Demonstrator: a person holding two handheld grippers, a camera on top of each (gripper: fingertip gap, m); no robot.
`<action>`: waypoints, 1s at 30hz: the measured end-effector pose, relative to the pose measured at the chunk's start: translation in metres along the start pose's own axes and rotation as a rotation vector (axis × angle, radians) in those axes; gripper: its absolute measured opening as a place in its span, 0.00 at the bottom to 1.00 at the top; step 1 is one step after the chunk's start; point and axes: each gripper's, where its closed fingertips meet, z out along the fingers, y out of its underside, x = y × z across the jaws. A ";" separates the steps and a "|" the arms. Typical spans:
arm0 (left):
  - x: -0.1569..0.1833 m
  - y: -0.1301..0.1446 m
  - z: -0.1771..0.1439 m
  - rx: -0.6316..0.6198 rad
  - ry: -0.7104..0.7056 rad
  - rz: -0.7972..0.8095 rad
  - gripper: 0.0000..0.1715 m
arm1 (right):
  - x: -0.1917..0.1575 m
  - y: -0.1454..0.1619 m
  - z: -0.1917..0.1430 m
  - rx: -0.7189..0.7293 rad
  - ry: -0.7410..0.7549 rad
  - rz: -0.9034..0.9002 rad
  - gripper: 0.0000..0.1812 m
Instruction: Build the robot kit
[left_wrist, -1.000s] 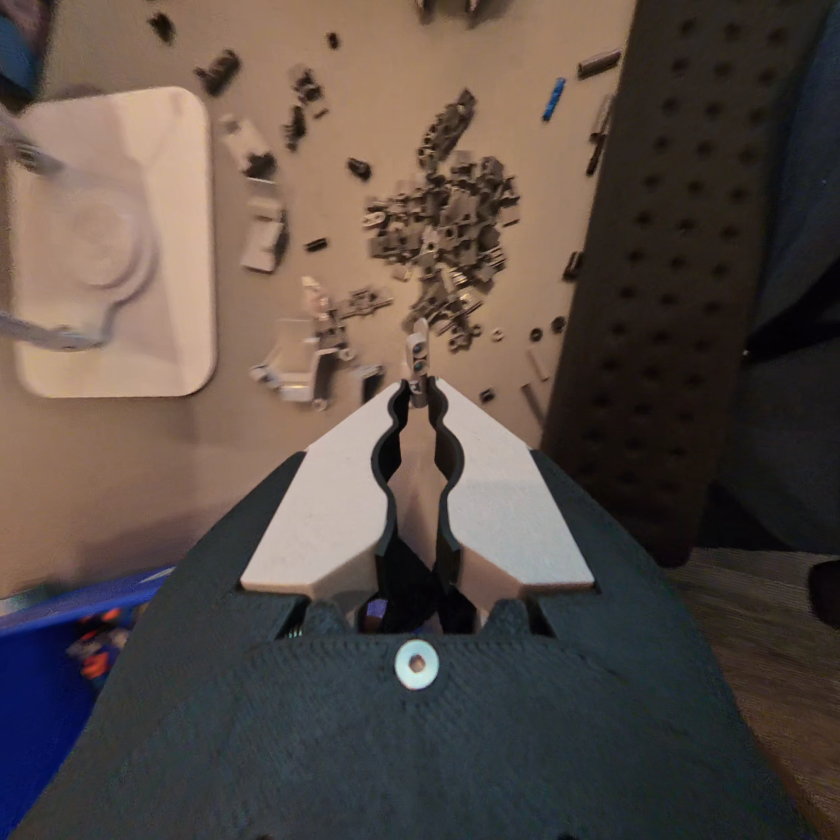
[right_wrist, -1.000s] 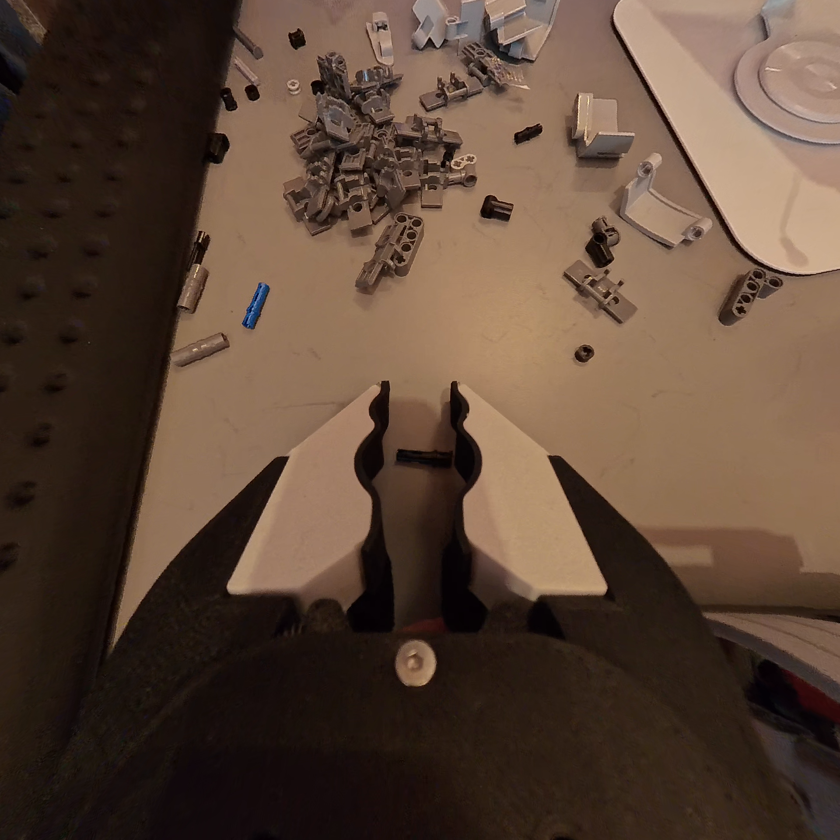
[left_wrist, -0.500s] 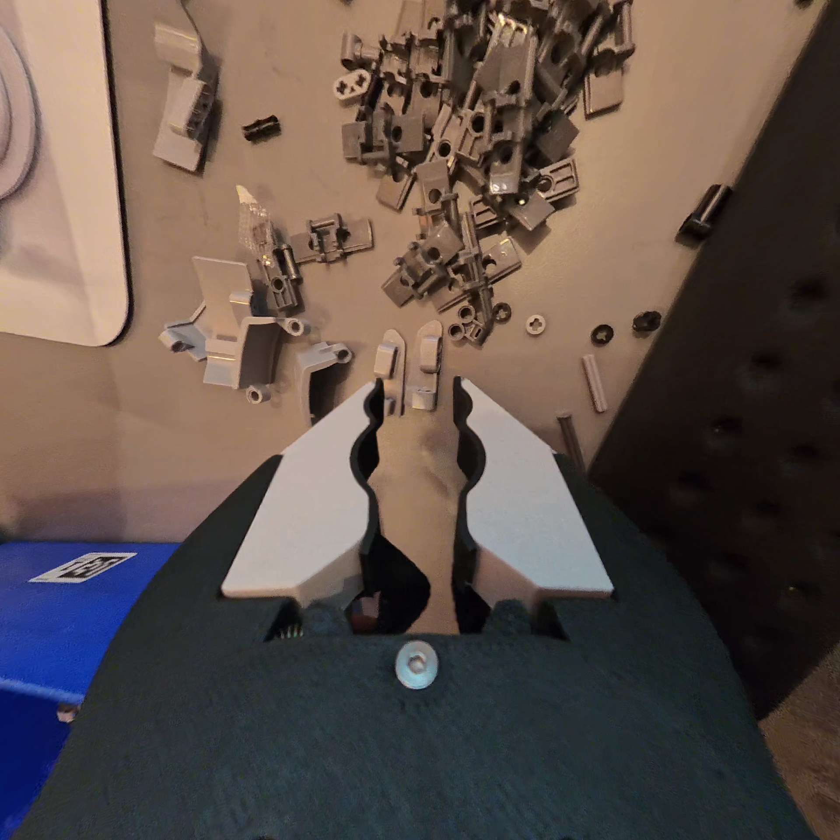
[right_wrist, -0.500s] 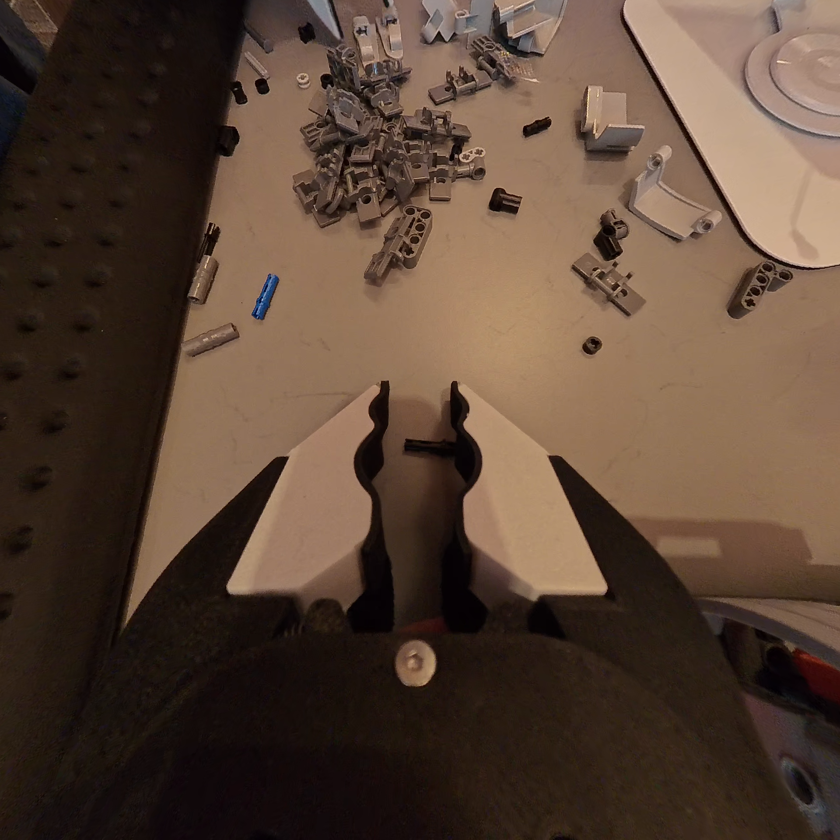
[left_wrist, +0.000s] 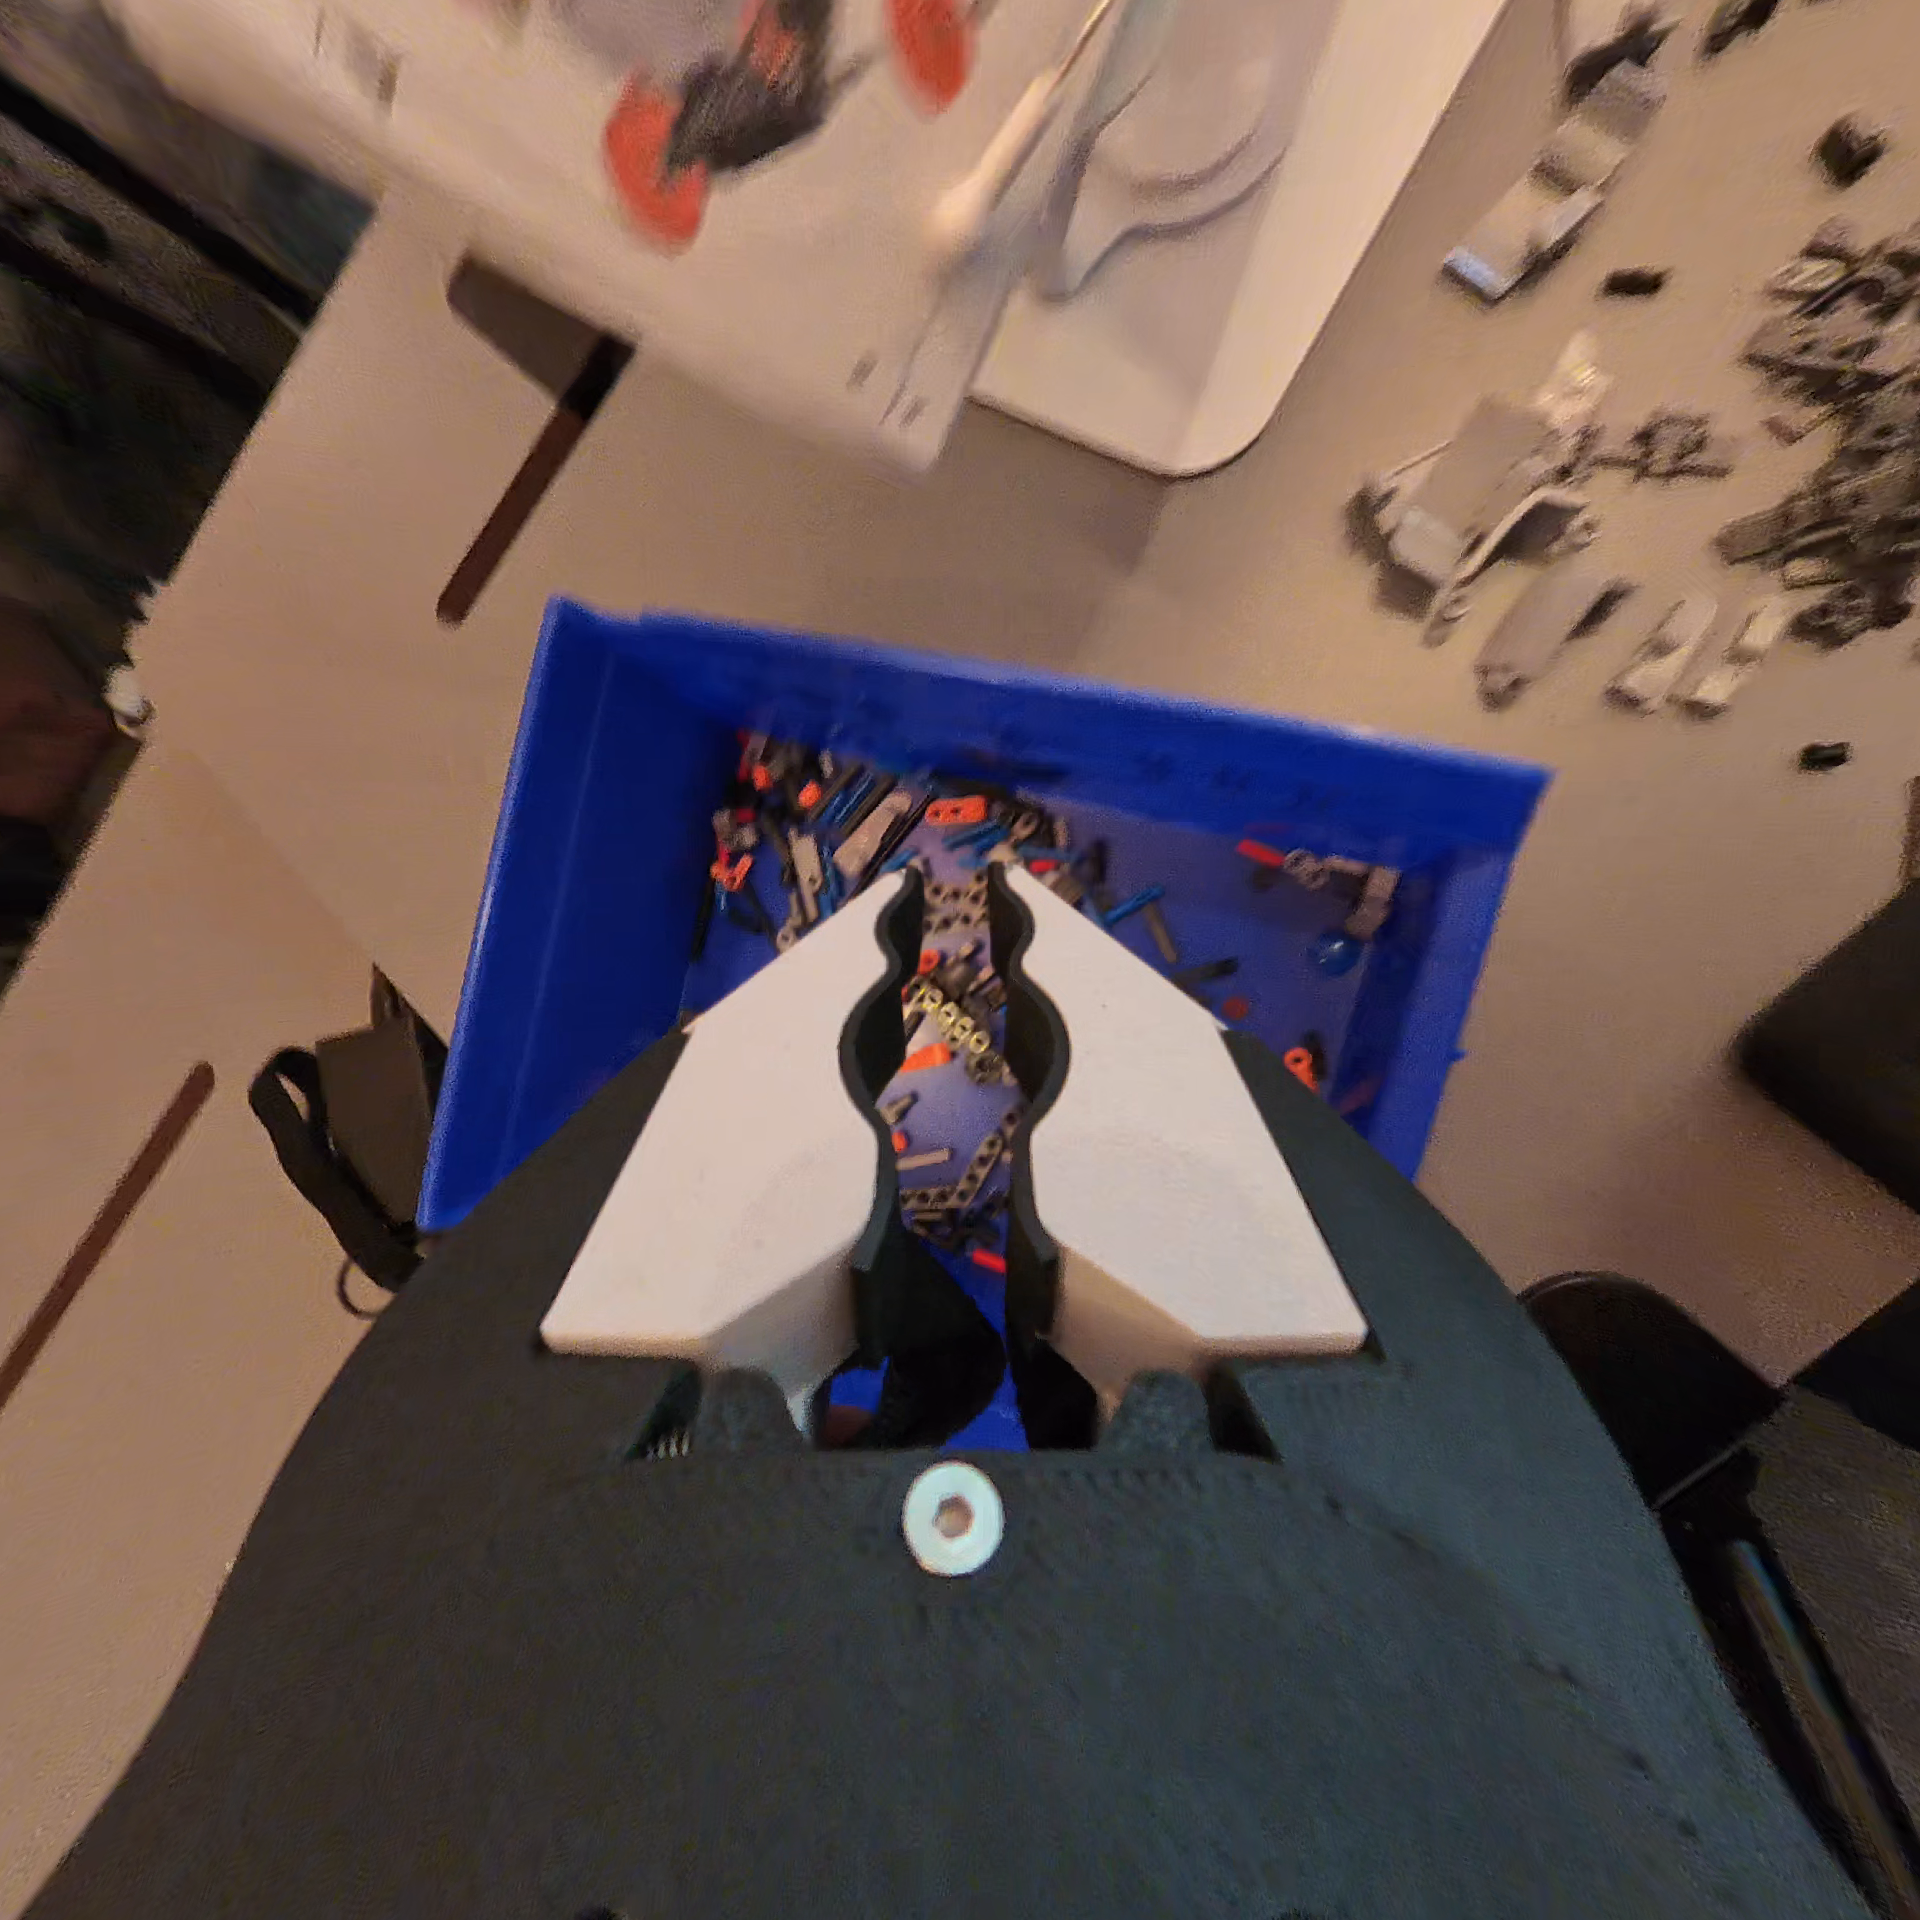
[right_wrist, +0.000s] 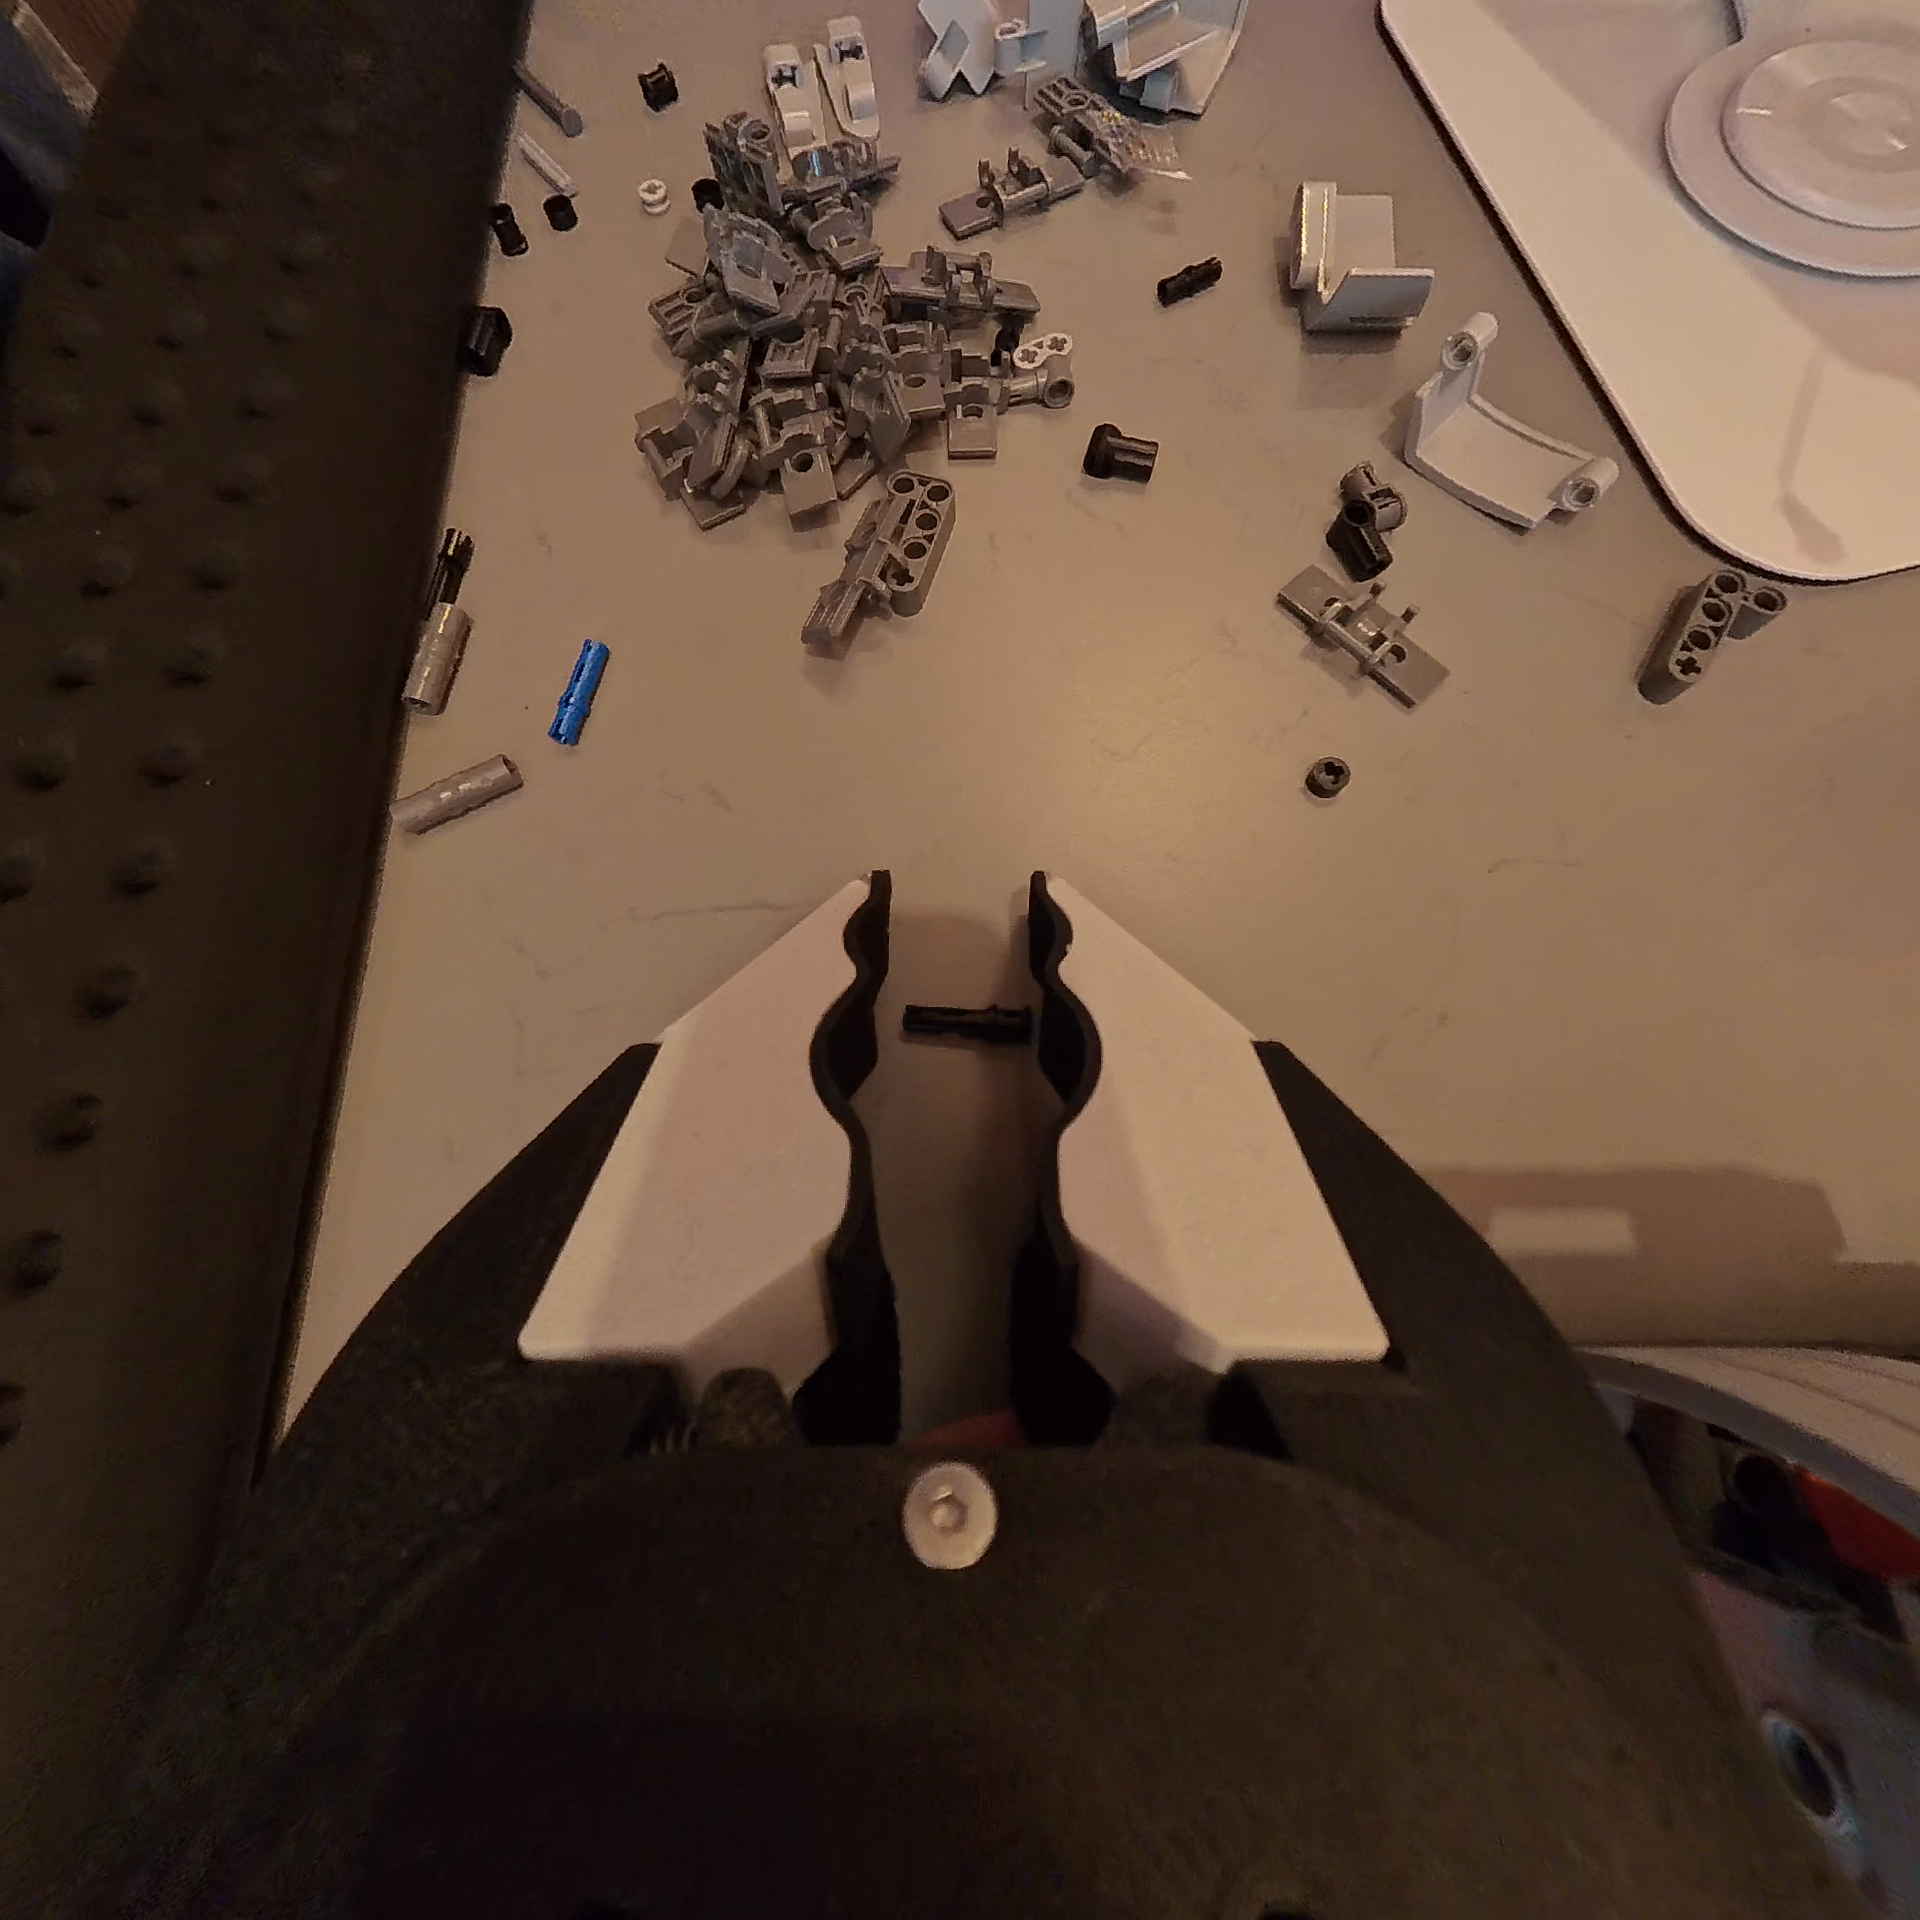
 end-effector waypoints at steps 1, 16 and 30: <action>-0.016 0.012 0.005 -0.022 -0.017 -0.028 0.08 | 0.000 0.000 0.000 0.000 0.001 0.002 0.14; -0.009 0.118 0.093 -0.483 0.173 -0.024 0.15 | 0.008 0.001 0.002 -0.009 0.018 0.057 0.13; -0.031 0.111 0.117 -0.458 0.071 0.033 0.00 | 0.011 0.000 0.001 -0.004 0.018 0.081 0.12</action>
